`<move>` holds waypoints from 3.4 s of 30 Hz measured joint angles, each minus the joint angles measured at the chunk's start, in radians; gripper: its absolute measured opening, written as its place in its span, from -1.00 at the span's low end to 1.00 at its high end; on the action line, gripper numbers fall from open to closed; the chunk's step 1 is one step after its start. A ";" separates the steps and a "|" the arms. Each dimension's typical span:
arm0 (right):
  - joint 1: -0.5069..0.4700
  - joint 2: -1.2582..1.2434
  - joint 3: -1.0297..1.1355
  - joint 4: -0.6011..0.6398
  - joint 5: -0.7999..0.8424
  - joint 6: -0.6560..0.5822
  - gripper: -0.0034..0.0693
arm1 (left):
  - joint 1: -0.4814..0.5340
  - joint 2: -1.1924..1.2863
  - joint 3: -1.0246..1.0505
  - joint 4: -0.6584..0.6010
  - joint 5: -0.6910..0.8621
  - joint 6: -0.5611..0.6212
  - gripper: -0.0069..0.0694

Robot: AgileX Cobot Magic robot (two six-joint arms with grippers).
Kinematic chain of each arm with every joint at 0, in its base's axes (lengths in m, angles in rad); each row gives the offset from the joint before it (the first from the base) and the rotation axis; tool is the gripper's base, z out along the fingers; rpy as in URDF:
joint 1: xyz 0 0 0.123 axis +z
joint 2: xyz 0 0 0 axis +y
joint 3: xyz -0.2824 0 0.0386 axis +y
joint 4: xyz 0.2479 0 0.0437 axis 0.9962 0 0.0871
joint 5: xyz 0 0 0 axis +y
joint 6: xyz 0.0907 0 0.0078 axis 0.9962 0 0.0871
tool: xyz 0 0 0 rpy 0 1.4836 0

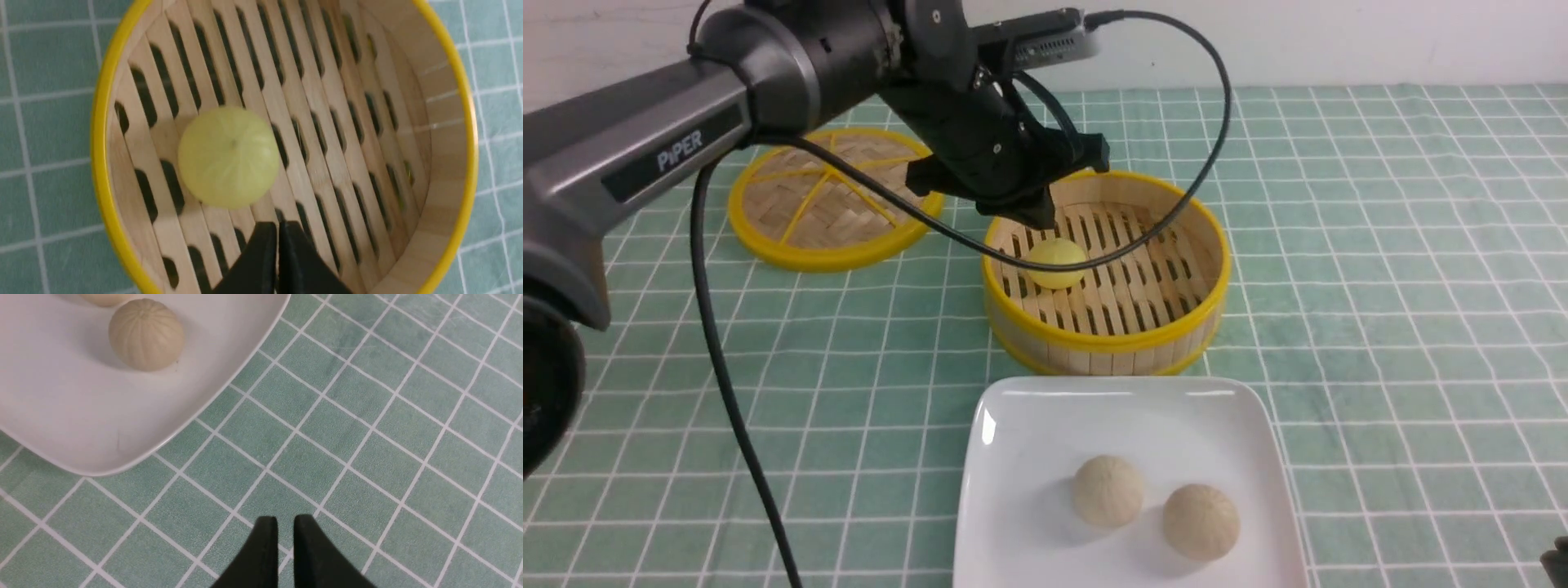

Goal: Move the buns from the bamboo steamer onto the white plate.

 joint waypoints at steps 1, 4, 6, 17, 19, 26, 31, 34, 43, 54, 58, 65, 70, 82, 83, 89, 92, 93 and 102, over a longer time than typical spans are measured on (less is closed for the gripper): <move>0.000 0.000 0.000 0.000 0.000 0.000 -0.66 | 0.001 0.011 0.000 0.000 -0.030 0.005 -0.66; 0.000 0.000 0.000 0.000 -0.001 0.000 -0.65 | 0.001 0.032 0.000 0.001 -0.079 0.007 -0.52; 0.000 0.000 0.000 0.000 -0.006 0.000 -0.65 | 0.001 0.050 -0.002 0.001 -0.097 0.007 -0.39; 0.000 0.000 0.000 0.000 -0.024 0.000 -0.62 | 0.001 0.171 -0.003 0.014 -0.120 0.007 0.05; 0.000 0.000 0.000 0.000 -0.026 0.000 -0.61 | 0.001 0.182 -0.004 0.021 -0.120 0.007 0.01; 0.000 0.000 0.000 0.000 -0.028 0.000 -0.59 | 0.001 0.171 -0.008 0.032 -0.055 0.031 -0.67; 0.000 0.000 0.000 0.000 -0.029 0.000 -0.58 | 0.001 0.046 -0.030 0.038 0.062 0.079 -0.76; 0.000 0.000 0.000 0.000 -0.029 0.000 -0.58 | 0.001 -0.092 -0.047 0.029 0.150 0.081 -0.76; 0.000 0.000 0.000 0.000 -0.029 0.000 -0.58 | -0.005 -0.364 -0.016 0.023 0.429 0.154 -0.76; 0.000 0.000 0.000 -0.001 -0.033 0.000 -0.55 | -0.026 -0.342 0.479 -0.119 0.242 0.164 -0.76; 0.000 0.000 0.000 -0.001 -0.034 0.000 -0.54 | -0.079 -0.292 0.563 -0.136 0.108 0.168 -0.73; 0.000 0.000 0.000 -0.001 -0.036 0.000 -0.53 | -0.105 -0.231 0.567 -0.083 0.026 0.146 -0.59; 0.000 0.000 0.000 0.000 -0.036 0.000 -0.52 | -0.105 -0.210 0.568 -0.084 0.010 0.139 -0.30; 0.000 -0.010 -0.029 0.035 -0.012 0.001 -0.52 | -0.105 -0.210 0.485 -0.081 0.084 0.085 0.20; 0.000 -0.026 -0.053 0.040 -0.006 0.015 -0.52 | -0.105 -0.210 0.461 -0.078 0.096 0.085 0.19; 0.000 -0.143 -0.178 0.027 0.055 0.096 -0.62 | -0.105 -0.211 0.401 -0.051 0.118 0.084 -0.10; 0.000 -0.223 -0.201 0.009 0.089 0.113 -0.77 | -0.105 -0.211 0.399 -0.037 0.118 0.084 -0.32; 0.000 -0.250 -0.202 0.006 0.101 0.114 -0.82 | -0.105 -0.211 0.399 -0.032 0.118 0.084 -0.36; 0.000 -0.410 -0.003 -0.015 -0.192 0.180 -0.94 | -0.105 -0.211 0.399 -0.008 0.119 0.084 -0.62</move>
